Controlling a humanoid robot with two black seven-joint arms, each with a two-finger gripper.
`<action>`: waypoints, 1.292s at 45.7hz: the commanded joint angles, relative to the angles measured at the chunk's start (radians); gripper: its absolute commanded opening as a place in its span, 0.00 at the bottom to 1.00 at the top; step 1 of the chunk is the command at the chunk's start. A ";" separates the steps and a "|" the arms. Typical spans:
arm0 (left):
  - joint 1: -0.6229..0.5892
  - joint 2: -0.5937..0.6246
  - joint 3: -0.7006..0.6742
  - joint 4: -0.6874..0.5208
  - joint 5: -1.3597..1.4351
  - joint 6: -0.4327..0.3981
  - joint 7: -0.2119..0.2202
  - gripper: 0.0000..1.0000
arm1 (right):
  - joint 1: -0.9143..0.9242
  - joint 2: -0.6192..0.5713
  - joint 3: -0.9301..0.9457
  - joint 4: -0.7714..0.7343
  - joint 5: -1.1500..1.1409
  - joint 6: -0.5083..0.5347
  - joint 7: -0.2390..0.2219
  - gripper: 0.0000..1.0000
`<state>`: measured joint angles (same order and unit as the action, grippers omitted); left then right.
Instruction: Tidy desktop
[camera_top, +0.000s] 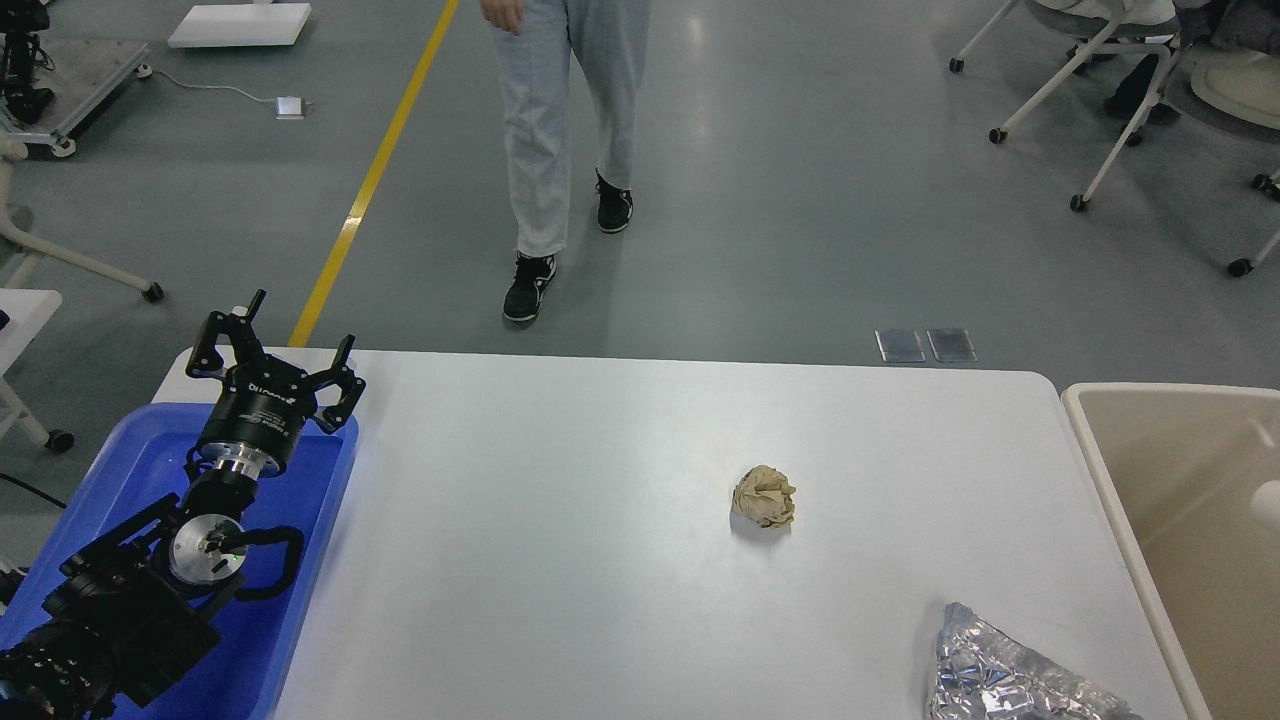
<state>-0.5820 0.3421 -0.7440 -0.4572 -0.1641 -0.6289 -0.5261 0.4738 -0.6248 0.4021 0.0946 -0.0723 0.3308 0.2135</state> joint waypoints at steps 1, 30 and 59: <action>0.001 0.000 0.000 0.000 0.000 0.000 0.000 1.00 | -0.001 0.092 -0.006 -0.065 0.005 -0.067 0.001 0.00; 0.001 0.000 0.000 0.000 0.000 0.000 0.000 1.00 | 0.019 0.148 -0.017 -0.064 0.003 -0.254 0.000 0.00; -0.001 0.000 0.000 0.000 0.000 0.000 0.000 1.00 | 0.039 0.135 -0.014 -0.067 0.000 -0.253 -0.010 0.98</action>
<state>-0.5824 0.3421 -0.7440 -0.4571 -0.1641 -0.6289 -0.5261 0.5057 -0.4865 0.3856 0.0300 -0.0717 0.0822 0.2049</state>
